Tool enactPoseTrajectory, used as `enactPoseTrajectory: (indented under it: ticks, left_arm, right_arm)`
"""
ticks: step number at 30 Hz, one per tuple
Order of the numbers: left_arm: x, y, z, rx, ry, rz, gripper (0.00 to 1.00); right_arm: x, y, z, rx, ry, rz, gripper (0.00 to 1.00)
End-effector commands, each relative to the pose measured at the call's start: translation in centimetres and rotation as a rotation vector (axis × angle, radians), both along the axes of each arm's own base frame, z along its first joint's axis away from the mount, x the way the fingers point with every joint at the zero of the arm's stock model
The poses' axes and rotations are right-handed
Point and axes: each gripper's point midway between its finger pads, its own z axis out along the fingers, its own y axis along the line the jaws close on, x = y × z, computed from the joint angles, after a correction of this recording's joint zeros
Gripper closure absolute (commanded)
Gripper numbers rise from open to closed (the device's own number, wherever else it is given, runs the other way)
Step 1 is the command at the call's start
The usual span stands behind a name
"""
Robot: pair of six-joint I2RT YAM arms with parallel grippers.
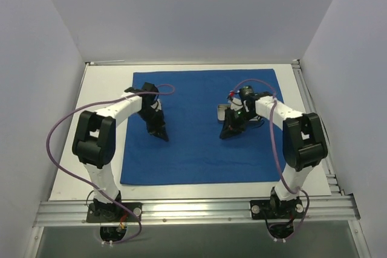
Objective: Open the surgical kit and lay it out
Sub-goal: Smooth out the surgical kit at the center of the board.
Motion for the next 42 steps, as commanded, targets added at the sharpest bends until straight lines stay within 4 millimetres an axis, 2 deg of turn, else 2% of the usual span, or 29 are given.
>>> enactPoseTrajectory:
  ticks: [1, 3, 8, 11, 14, 15, 19, 21, 23, 25, 26, 27, 28, 29, 30, 31, 33, 34, 36, 37, 38, 42]
  left_arm:
    - [-1.4, -5.4, 1.3, -0.159, -0.004, -0.079, 0.98]
    - [-2.8, -7.2, 0.6, -0.154, 0.03, -0.129, 0.98]
    - [-5.2, -7.3, -2.1, -0.132, 0.14, -0.114, 0.98]
    - [-7.0, -6.6, -3.8, -0.106, 0.215, -0.078, 0.98]
    - [-8.8, -5.5, -4.9, -0.064, 0.269, -0.038, 0.98]
    - [-9.0, -5.0, -5.0, -0.035, 0.268, -0.031, 0.98]
    - [-10.2, -3.5, -5.3, 0.033, 0.281, -0.026, 0.98]
    - [-10.1, -3.2, -4.6, 0.041, 0.262, -0.033, 0.98]
    - [-9.5, -3.2, -3.9, 0.046, 0.222, -0.042, 0.98]
    - [-8.0, -3.5, -1.9, 0.037, 0.149, -0.068, 0.98]
    - [-7.1, -3.3, -1.2, 0.056, 0.102, -0.078, 0.98]
    - [-6.0, -3.5, 0.3, 0.058, 0.056, -0.1, 0.98]
    - [-5.4, -3.5, 1.1, 0.06, 0.024, -0.112, 0.98]
    - [-4.6, -3.4, 1.9, 0.068, -0.017, -0.122, 0.98]
    - [-4.0, -3.4, 3.0, 0.066, -0.061, -0.14, 0.98]
    - [-2.8, -3.8, 4.5, 0.054, -0.118, -0.145, 0.96]
    - [-1.8, -3.6, 6.2, 0.066, -0.189, -0.167, 0.87]
    - [-1.0, -3.8, 7.4, 0.058, -0.234, -0.172, 0.75]
    - [-0.3, -3.7, 8.7, 0.053, -0.292, -0.189, 0.58]
    - [0.0, -3.8, 9.2, 0.048, -0.314, -0.193, 0.5]
    - [0.4, -3.8, 9.7, 0.044, -0.337, -0.196, 0.4]
    - [1.8, -3.3, 11.2, 0.025, -0.425, -0.194, 0.31]
  right_arm:
    - [-4.4, 4.1, 0.1, 0.073, 0.078, 0.191, 0.87]
    - [-5.9, 6.1, -0.3, 0.113, 0.098, 0.257, 0.87]
    - [-7.8, 7.7, -1.6, 0.134, 0.14, 0.259, 0.92]
    - [-8.9, 7.0, -2.7, 0.093, 0.175, 0.267, 0.93]
    - [-10.7, 5.1, -4.7, -0.006, 0.249, 0.247, 0.94]
    - [-11.7, 4.3, -5.4, -0.036, 0.287, 0.239, 0.95]
    - [-13.7, 1.9, -6.7, -0.157, 0.353, 0.204, 0.99]
    - [-13.7, 1.5, -6.2, -0.179, 0.341, 0.193, 0.99]
    - [-12.6, 1.4, -5.3, -0.208, 0.29, 0.185, 0.99]
    - [-10.5, 1.9, -3.2, -0.201, 0.192, 0.172, 0.99]
    - [-8.4, 2.6, -1.2, -0.188, 0.108, 0.161, 0.98]
    - [-6.8, 2.1, -0.5, -0.225, 0.054, 0.138, 0.96]
    - [-5.6, 2.0, 0.4, -0.238, 0.019, 0.12, 0.88]
    - [-3.7, 2.2, 2.0, -0.237, -0.037, 0.101, 0.84]
    - [-2.7, 1.9, 2.6, -0.244, -0.062, 0.081, 0.81]
    - [-1.2, 0.5, 2.8, -0.277, -0.085, 0.031, 0.75]
    - [1.1, -0.7, 3.5, -0.291, -0.112, -0.026, 0.69]
    - [2.4, -2.5, 3.6, -0.3, -0.112, -0.081, 0.63]
    - [4.2, -4.1, 3.9, -0.316, -0.12, -0.137, 0.56]
    - [4.9, -5.8, 3.9, -0.336, -0.115, -0.18, 0.5]
    - [5.4, -6.5, 3.6, -0.352, -0.103, -0.198, 0.47]
    - [7.0, -9.0, 3.5, -0.374, -0.068, -0.32, 0.36]
